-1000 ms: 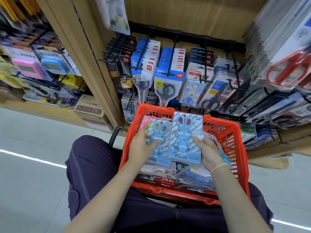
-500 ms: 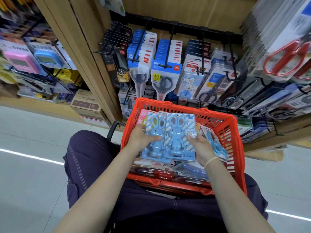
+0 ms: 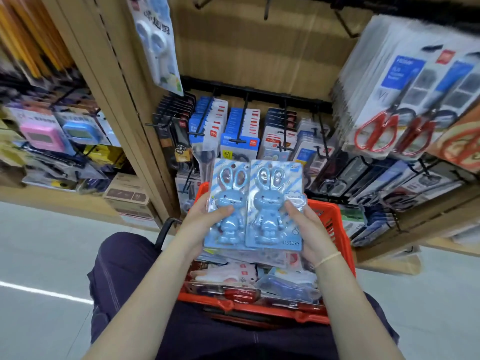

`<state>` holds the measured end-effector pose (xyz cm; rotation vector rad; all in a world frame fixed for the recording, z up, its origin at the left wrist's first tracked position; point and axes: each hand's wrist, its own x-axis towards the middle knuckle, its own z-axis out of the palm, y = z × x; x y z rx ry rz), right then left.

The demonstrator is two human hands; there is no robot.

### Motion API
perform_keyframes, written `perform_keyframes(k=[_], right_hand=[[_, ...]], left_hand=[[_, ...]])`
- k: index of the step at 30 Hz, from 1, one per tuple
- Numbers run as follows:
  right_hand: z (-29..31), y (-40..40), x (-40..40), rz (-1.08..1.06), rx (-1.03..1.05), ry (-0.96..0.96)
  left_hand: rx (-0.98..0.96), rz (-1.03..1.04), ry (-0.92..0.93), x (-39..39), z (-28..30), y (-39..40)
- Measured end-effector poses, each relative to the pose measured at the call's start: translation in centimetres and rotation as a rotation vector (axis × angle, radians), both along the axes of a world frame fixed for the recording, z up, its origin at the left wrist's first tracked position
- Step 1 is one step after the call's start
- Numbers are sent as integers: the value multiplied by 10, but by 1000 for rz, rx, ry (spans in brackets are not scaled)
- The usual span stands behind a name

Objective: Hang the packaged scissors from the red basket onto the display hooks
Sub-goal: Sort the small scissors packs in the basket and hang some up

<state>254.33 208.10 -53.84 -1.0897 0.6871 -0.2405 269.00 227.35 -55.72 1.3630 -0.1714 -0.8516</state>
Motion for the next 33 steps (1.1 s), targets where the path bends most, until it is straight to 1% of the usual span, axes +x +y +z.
perform_keyframes(k=[2,5,7,12,17,21,29,33], right_hand=[[30,1,4,-32,-101,-51],[73,1,11,-70,-310,-131],[96,-5,14,-101,-386,-192],[147,-19,16,-147,-451,-274],[165,-35,22,-186,-485,-287],[165,-48,21,-229,-491,-268],[163,-80,5,-331,-467,-249],[168,-88,13,-353,-468,-238]], left_hand=[[-45,-3,-54,2,28,-5],[-84,-11,-150,7,71,-17],[-116,4,-181,13,92,-25],[-149,2,-288,19,142,-46],[-178,-25,-357,19,176,-62],[-173,-42,-414,16,184,-72],[-258,54,-389,20,168,-66],[-276,81,-366,18,171,-70]])
